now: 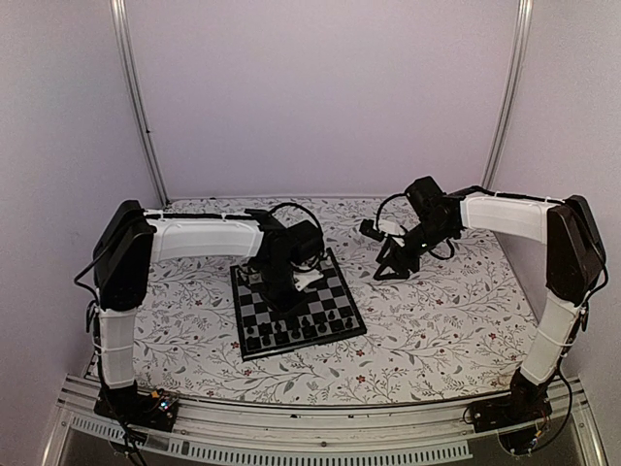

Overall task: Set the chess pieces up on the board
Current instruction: Place the chess piece on the chessboard.

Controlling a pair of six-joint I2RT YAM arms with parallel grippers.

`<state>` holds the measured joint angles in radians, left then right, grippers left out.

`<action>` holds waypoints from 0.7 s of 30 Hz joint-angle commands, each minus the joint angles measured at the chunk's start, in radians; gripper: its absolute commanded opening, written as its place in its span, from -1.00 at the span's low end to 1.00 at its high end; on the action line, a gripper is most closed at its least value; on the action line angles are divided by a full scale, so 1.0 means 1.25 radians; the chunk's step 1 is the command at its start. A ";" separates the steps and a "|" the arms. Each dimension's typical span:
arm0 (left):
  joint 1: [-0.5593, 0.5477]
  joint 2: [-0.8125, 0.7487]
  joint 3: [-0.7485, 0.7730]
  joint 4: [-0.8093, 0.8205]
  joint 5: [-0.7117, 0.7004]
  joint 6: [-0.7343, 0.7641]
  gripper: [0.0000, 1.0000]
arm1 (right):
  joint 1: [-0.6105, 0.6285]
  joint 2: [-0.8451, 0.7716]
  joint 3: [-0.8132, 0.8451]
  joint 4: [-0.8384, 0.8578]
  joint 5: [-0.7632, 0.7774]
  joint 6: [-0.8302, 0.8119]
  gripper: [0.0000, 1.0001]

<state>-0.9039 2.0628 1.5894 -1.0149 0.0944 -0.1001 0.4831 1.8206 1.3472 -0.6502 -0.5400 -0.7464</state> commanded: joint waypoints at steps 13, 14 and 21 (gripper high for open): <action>-0.014 0.016 0.002 0.010 -0.009 -0.008 -0.76 | -0.002 -0.007 -0.005 -0.001 -0.008 -0.009 0.18; -0.014 0.015 0.002 0.012 -0.010 -0.007 -0.76 | -0.002 -0.007 -0.005 -0.001 -0.010 -0.009 0.18; -0.014 0.022 0.006 0.013 -0.011 -0.012 -0.66 | -0.002 -0.007 -0.005 -0.003 -0.013 -0.009 0.19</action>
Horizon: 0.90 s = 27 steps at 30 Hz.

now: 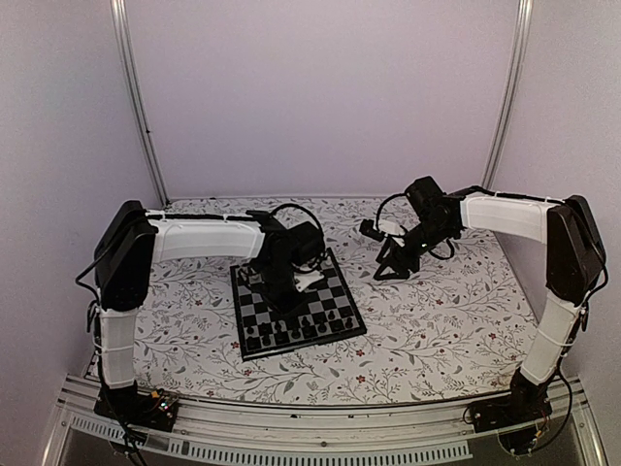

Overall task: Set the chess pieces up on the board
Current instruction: Place the chess piece on the chessboard, then reset both arms

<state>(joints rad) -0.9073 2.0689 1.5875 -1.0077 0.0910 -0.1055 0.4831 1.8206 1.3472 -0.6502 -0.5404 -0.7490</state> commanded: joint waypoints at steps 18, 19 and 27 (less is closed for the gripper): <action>0.009 -0.088 0.096 0.001 -0.082 0.022 -0.35 | -0.003 -0.043 0.029 -0.020 -0.027 0.002 0.20; 0.012 -0.098 0.102 0.000 -0.108 0.028 -0.34 | -0.003 -0.049 0.034 -0.020 -0.025 0.004 0.20; 0.084 -0.213 0.068 0.064 -0.221 0.063 -0.32 | -0.018 -0.098 0.083 0.015 0.032 0.061 0.19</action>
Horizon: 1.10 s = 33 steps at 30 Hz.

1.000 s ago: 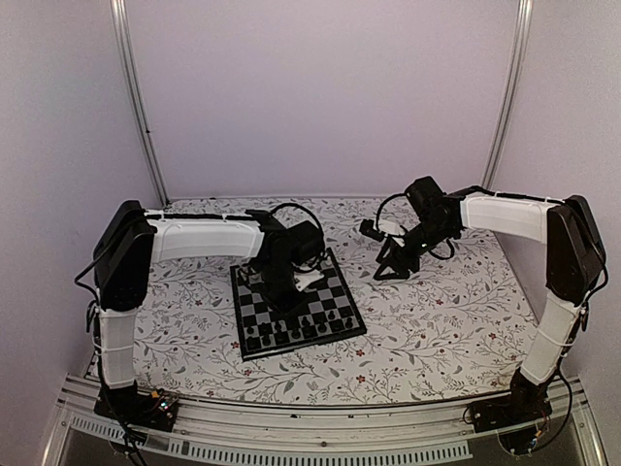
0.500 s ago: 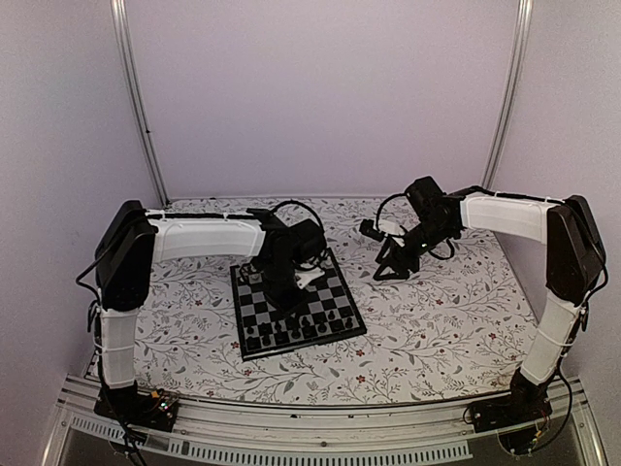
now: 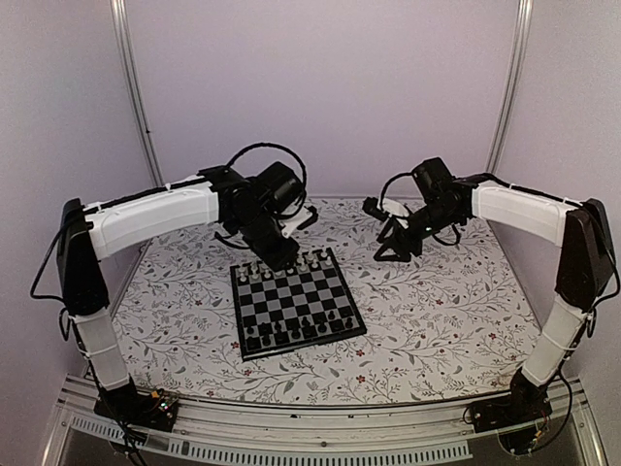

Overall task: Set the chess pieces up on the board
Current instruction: Reset both arms

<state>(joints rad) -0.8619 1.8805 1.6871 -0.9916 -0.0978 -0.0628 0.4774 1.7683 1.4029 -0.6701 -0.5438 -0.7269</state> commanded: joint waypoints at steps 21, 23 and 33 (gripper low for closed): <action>0.257 -0.443 -0.329 0.542 -0.243 0.028 0.76 | -0.197 -0.357 -0.145 0.326 0.234 0.423 0.98; 0.264 -0.494 -0.401 0.615 -0.240 0.032 0.97 | -0.197 -0.384 -0.184 0.358 0.223 0.430 0.98; 0.279 -0.537 -0.565 0.714 -0.245 0.009 0.99 | -0.199 -0.425 -0.309 0.484 0.204 0.453 0.98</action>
<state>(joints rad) -0.5270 1.2209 1.0237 -0.1951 -0.3866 -0.0338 0.2287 1.2629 1.0389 -0.1684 -0.2901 -0.1864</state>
